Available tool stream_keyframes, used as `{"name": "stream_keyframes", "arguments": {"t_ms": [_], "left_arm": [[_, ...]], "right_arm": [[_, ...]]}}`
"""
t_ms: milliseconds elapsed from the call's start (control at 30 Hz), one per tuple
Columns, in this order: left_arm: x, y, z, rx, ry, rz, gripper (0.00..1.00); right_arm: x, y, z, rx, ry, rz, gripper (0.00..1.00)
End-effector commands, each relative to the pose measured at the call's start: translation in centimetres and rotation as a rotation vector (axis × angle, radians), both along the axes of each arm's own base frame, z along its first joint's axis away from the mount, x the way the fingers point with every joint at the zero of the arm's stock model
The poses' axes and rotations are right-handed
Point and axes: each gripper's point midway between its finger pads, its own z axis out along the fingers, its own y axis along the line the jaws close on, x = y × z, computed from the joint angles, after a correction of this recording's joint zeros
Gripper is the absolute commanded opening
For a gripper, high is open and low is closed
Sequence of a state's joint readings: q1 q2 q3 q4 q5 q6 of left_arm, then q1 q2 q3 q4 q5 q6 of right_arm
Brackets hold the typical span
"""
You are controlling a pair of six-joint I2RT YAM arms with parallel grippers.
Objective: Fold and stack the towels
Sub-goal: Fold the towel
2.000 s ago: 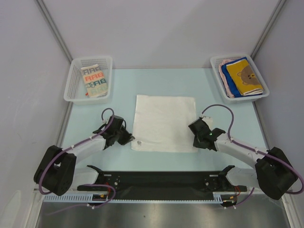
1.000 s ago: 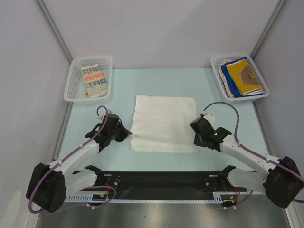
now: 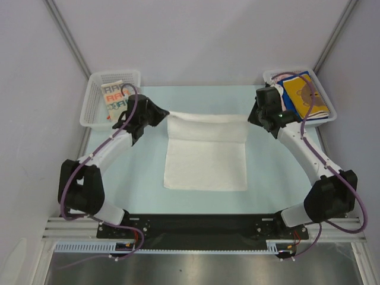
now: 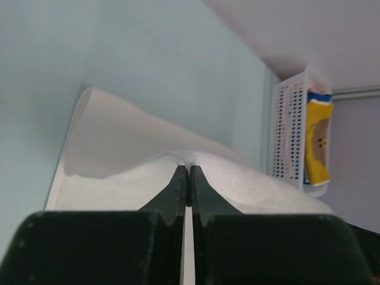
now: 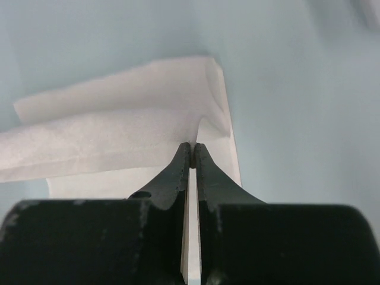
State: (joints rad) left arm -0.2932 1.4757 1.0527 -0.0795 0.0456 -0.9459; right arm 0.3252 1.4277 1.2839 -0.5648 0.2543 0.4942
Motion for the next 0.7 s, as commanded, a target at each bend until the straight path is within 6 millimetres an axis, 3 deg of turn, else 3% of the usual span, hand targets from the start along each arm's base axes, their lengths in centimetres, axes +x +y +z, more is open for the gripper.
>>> {"name": "stream_keyframes", "arguments": {"t_ms": [0, 100, 133, 167, 233, 367, 500, 567, 667], "left_arm": [[4.9, -1.6, 7.9, -0.045, -0.269, -0.087, 0.0], [6.9, -2.4, 10.8, -0.048, -0.34, -0.122, 0.0], [7.2, -2.6, 11.4, -0.041, -0.361, -0.13, 0.0], [7.8, -2.7, 12.6, -0.043, -0.386, -0.131, 0.0], [8.3, -2.9, 14.1, -0.042, -0.421, -0.135, 0.0], [8.5, -3.0, 13.8, -0.044, -0.414, -0.149, 0.0], [7.6, -2.6, 13.1, -0.046, -0.402, -0.151, 0.0], [7.0, -2.5, 11.9, -0.043, -0.376, -0.15, 0.0], [5.8, -2.2, 10.5, -0.044, -0.35, -0.153, 0.0]], "right_arm": [[4.6, 0.4, 7.0, 0.014, -0.2, 0.041, 0.0], [6.5, 0.4, 8.8, 0.004, -0.239, 0.041, 0.0], [7.0, 0.4, 10.8, 0.011, -0.276, 0.039, 0.0], [7.6, 0.4, 10.7, 0.001, -0.273, 0.039, 0.0], [8.0, 0.4, 12.5, 0.005, -0.302, 0.036, 0.0], [8.2, -0.1, 12.4, 0.0, -0.292, 0.023, 0.0], [7.2, -0.4, 11.0, 0.003, -0.259, 0.012, 0.0], [6.6, -0.6, 9.5, 0.001, -0.23, 0.006, 0.0], [5.6, -0.9, 9.0, 0.007, -0.219, 0.003, 0.0]]}}
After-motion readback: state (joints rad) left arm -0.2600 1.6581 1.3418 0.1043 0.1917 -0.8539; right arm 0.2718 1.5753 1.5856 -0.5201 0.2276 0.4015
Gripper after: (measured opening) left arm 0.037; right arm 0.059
